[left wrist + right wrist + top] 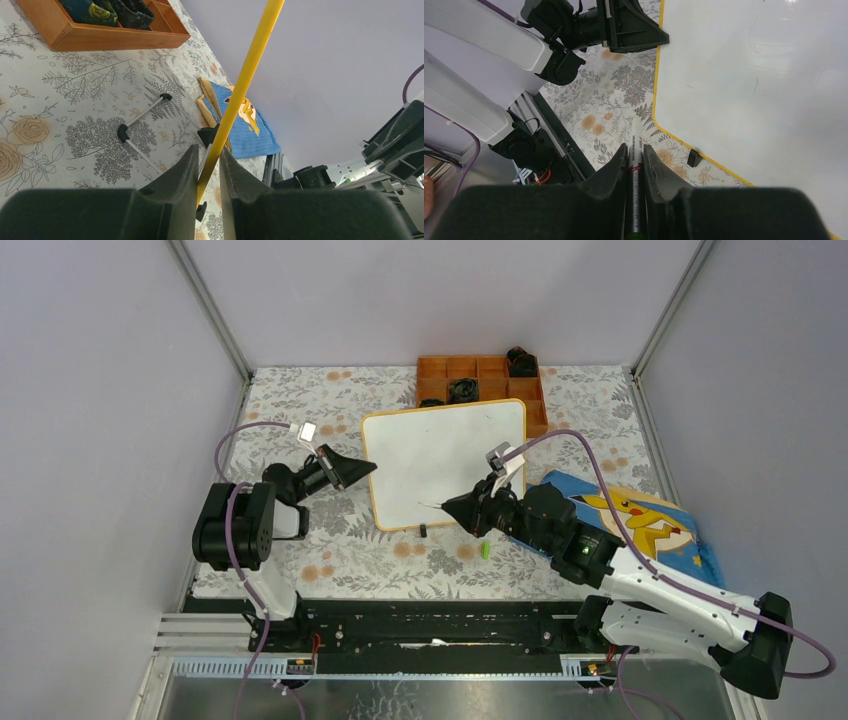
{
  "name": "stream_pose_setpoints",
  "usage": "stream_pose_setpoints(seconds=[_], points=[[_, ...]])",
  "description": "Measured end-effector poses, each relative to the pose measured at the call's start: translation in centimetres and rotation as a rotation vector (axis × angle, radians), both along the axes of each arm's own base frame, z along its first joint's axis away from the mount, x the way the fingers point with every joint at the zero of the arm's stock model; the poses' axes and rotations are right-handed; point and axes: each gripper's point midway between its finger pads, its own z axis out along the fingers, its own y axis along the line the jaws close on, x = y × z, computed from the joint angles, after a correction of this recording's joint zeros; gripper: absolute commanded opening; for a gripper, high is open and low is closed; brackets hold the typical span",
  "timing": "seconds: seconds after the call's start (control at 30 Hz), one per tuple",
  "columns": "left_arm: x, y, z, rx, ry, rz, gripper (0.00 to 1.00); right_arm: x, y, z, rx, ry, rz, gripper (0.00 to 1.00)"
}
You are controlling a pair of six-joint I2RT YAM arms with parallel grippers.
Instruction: Write a sentence on the whiteboard
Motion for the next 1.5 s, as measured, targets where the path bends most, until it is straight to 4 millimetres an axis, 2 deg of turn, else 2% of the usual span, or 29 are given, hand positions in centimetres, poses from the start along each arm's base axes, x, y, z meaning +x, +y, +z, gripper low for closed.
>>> stream_pose_setpoints(seconds=[0.2,0.4,0.7,1.1,1.5], points=[[0.1,0.0,-0.4,0.007,-0.001,0.002,0.36,0.1,0.2,0.2,0.005,-0.004,0.0,0.0],[-0.1,0.0,-0.6,0.01,0.001,0.001,0.35,0.6,0.4,-0.2,-0.01,0.002,-0.016,0.0],[-0.1,0.0,-0.6,0.012,-0.001,0.001,0.31,4.8,0.9,0.9,-0.061,-0.086,-0.197,0.0],[0.0,0.0,-0.6,0.012,-0.001,0.006,0.27,8.5,4.9,1.2,-0.155,-0.212,-0.278,0.0],[0.1,0.0,-0.6,0.015,-0.007,0.009,0.26,10.6,7.0,1.3,-0.141,-0.236,-0.331,0.0]])
